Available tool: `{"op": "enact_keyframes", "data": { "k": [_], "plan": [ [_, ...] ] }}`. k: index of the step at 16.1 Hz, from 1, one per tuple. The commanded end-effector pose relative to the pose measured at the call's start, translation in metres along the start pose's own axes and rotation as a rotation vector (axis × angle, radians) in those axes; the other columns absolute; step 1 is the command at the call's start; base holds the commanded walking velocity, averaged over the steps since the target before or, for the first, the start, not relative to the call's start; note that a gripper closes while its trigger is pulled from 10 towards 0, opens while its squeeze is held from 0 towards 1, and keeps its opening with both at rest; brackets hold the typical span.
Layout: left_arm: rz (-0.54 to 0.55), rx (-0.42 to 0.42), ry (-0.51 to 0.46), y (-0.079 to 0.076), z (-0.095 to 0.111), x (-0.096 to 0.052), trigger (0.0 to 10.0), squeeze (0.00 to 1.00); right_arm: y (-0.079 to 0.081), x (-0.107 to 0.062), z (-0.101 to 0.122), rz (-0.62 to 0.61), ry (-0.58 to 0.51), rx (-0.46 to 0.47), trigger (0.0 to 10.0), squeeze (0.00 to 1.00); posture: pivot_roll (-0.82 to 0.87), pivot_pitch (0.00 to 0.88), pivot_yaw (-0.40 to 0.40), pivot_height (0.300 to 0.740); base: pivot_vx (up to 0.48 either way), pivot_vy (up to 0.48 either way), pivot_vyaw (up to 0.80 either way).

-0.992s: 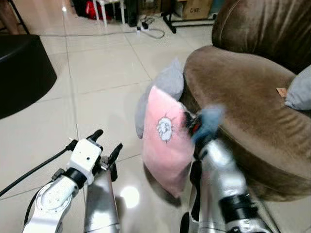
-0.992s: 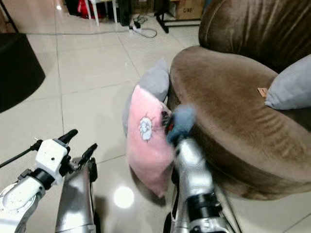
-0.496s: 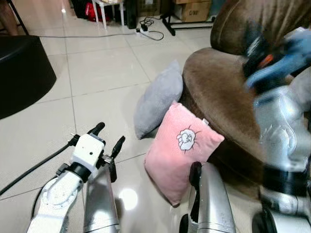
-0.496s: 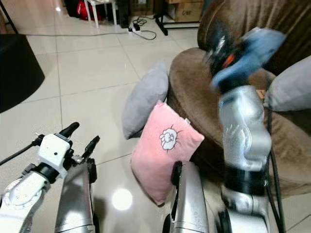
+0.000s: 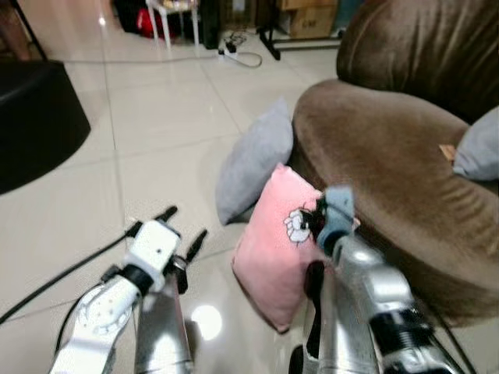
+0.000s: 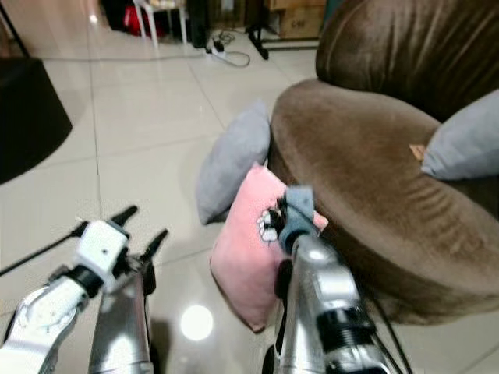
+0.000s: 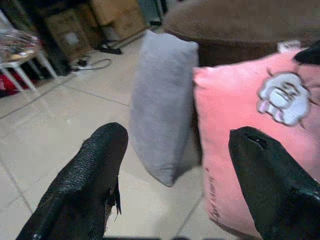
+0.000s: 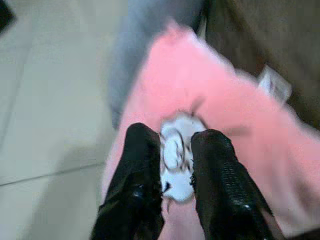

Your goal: Move the pillow to the sofa from floor

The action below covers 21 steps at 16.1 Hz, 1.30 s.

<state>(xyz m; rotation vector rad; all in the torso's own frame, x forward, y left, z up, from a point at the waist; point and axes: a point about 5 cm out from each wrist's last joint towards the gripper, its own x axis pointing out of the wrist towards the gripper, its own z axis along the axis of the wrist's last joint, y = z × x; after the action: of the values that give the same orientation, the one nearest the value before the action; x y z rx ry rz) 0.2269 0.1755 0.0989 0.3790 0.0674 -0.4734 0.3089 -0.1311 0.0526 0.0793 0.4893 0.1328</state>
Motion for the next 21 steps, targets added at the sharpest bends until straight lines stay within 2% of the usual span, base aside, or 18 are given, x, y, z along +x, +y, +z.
{"op": "enact_keyframes", "data": {
  "k": [1, 4, 7, 8, 10, 13, 14, 16, 18, 21],
  "plan": [
    [-0.029, 0.014, 0.028, -0.001, -0.003, -0.001, 10.0, 0.0, -0.011, 0.005, 0.005, -0.083, -0.024, 0.015, 10.0, 1.0, 0.06, 0.0, -0.014, 0.4, 0.0, 0.0, 0.0],
    [-0.045, 0.023, 0.044, 0.0, -0.004, -0.008, 10.0, 0.0, -0.02, 0.012, -0.001, -0.175, 0.022, 0.022, 10.0, 1.0, 0.08, 0.0, -0.013, 0.4, 0.0, 0.0, 0.0],
    [-0.04, 0.023, 0.07, 0.002, -0.006, -0.018, 10.0, 0.0, -0.031, 0.015, -0.008, -0.24, 0.068, 0.072, 10.0, 1.0, 0.1, 0.0, -0.02, 0.4, 0.0, 0.0, 0.0],
    [-0.036, 0.021, 0.075, 0.002, -0.006, -0.022, 10.0, 0.0, -0.035, 0.015, -0.008, -0.218, 0.079, 0.139, 10.0, 1.0, 0.11, 0.0, -0.029, 0.4, 0.0, 0.0, 0.0],
    [-0.025, 0.016, 0.081, 0.003, -0.005, -0.024, 10.0, 0.0, -0.038, 0.01, -0.006, -0.093, 0.099, 0.241, 10.0, 1.0, 0.11, 0.0, -0.032, 0.4, 0.0, 0.0, 0.0],
    [-0.029, 0.015, 0.08, 0.004, -0.005, -0.023, 10.0, 0.0, -0.05, -0.001, -0.007, -0.01, 0.117, 0.315, 10.0, 1.0, 0.1, 0.0, -0.025, 0.4, 0.0, 0.0, 0.0],
    [-0.03, 0.014, 0.08, 0.004, -0.005, -0.023, 10.0, 0.0, -0.052, -0.001, -0.007, -0.009, 0.118, 0.32, 10.0, 1.0, 0.1, 0.0, -0.025, 0.4, 0.0, 0.0, 0.0],
    [-0.041, 0.016, 0.081, 0.005, -0.004, -0.022, 10.0, 0.0, -0.065, -0.008, -0.006, -0.037, 0.129, 0.341, 10.0, 1.0, 0.1, 0.0, -0.016, 0.4, 0.0, 0.0, 0.0],
    [-0.053, 0.012, 0.085, 0.005, -0.004, -0.022, 10.0, 0.0, -0.069, -0.012, -0.008, -0.057, 0.152, 0.311, 10.0, 1.0, 0.1, 0.0, -0.013, 0.4, 0.0, 0.0, 0.0],
    [-0.097, -0.003, 0.091, 0.002, -0.004, -0.024, 10.0, 0.0, -0.076, -0.023, -0.003, -0.013, 0.146, 0.323, 10.0, 1.0, 0.11, 0.0, -0.011, 0.4, 0.0, 0.0, 0.0]
  ]
}}
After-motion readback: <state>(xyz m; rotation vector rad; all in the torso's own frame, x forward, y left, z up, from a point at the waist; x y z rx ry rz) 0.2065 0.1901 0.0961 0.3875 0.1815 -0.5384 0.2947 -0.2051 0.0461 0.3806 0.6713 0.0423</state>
